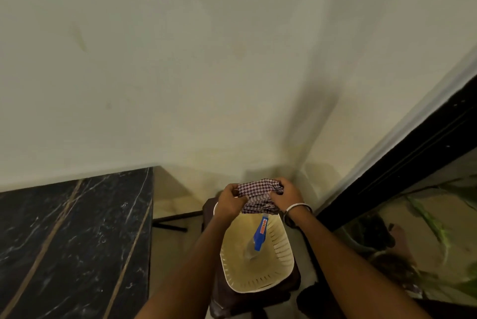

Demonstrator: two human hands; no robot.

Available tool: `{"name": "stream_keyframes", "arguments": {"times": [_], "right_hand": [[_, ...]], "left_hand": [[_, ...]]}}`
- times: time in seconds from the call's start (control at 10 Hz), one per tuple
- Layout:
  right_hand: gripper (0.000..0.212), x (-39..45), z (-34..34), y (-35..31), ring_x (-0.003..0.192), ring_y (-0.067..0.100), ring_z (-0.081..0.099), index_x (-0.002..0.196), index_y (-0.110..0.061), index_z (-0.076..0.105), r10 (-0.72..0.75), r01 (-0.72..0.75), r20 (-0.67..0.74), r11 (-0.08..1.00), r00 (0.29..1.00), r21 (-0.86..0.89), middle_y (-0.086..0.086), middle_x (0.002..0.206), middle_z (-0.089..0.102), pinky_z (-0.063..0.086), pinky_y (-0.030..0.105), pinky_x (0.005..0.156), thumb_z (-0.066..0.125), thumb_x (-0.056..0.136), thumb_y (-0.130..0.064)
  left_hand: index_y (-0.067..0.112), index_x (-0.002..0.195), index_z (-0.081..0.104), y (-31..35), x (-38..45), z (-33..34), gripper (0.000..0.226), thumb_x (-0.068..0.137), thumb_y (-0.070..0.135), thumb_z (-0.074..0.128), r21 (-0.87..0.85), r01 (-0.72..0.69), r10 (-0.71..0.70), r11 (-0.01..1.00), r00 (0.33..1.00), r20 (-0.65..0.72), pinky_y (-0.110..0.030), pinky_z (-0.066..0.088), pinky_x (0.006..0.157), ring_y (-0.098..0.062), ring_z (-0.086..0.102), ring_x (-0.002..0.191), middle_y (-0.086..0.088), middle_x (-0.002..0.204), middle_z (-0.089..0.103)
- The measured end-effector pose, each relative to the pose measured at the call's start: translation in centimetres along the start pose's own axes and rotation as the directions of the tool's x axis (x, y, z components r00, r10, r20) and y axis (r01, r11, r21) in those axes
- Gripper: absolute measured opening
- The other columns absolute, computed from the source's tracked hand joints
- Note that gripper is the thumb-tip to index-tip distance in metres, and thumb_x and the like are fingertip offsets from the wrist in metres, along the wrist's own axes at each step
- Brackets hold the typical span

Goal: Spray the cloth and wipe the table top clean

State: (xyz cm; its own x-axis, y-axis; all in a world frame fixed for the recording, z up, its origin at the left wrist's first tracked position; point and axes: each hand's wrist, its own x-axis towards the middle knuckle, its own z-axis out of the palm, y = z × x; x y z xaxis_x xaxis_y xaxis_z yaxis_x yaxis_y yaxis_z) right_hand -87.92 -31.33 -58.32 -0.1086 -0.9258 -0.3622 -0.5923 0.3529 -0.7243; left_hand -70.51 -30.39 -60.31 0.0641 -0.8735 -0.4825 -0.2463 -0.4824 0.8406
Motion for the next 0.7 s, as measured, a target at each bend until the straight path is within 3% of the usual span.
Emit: {"name": "stream_keyframes", "arguments": {"times": [0.2, 0.5, 0.6, 0.7], "right_hand": [[0.038, 3.7, 4.3, 3.0, 0.111, 0.030, 0.058, 0.123, -0.009, 0.057, 0.012, -0.003, 0.148, 0.998, 0.989, -0.060, 0.013, 0.119, 0.062, 0.051, 0.041, 0.093, 0.064, 0.085, -0.012], [0.051, 7.2, 7.6, 6.0, 0.120, 0.032, 0.052, 0.134, -0.007, 0.049, 0.080, -0.042, 0.250, 0.987, 0.965, -0.155, 0.016, 0.131, 0.055, 0.046, 0.039, 0.099, 0.066, 0.087, -0.015], [0.058, 8.0, 8.2, 7.2, 0.123, 0.031, 0.051, 0.141, -0.012, 0.040, 0.117, -0.068, 0.320, 0.985, 0.940, -0.161, 0.015, 0.135, 0.053, 0.043, 0.038, 0.101, 0.064, 0.088, -0.017], [0.060, 8.0, 8.4, 7.8, 0.123, 0.031, 0.051, 0.143, -0.014, 0.036, 0.152, -0.094, 0.348, 0.979, 0.925, -0.179, 0.015, 0.136, 0.052, 0.043, 0.037, 0.099, 0.062, 0.090, -0.015]], "left_hand": [[0.008, 0.128, 0.049, -4.0, 2.4, 0.1, 0.045, 0.086, 0.005, 0.064, 0.016, 0.145, -0.144, 0.989, 0.986, -0.084, -0.043, 0.055, 0.090, -0.024, 0.061, 0.105, -0.007, 0.114, 0.060], [0.009, 0.118, 0.056, -8.2, 5.1, 1.6, 0.040, 0.081, -0.005, 0.059, 0.043, 0.164, -0.157, 0.986, 0.978, -0.136, -0.039, 0.053, 0.092, -0.022, 0.060, 0.106, -0.004, 0.108, 0.061], [0.002, 0.118, 0.057, -9.3, 5.8, 2.6, 0.037, 0.082, -0.008, 0.054, 0.090, 0.190, -0.179, 0.978, 0.977, -0.118, -0.033, 0.052, 0.088, -0.022, 0.058, 0.104, -0.009, 0.107, 0.061], [-0.002, 0.121, 0.054, -9.6, 5.7, 2.9, 0.036, 0.085, -0.004, 0.053, 0.099, 0.300, -0.287, 0.949, 0.950, -0.124, -0.033, 0.048, 0.086, -0.029, 0.057, 0.110, -0.010, 0.112, 0.058]]}}
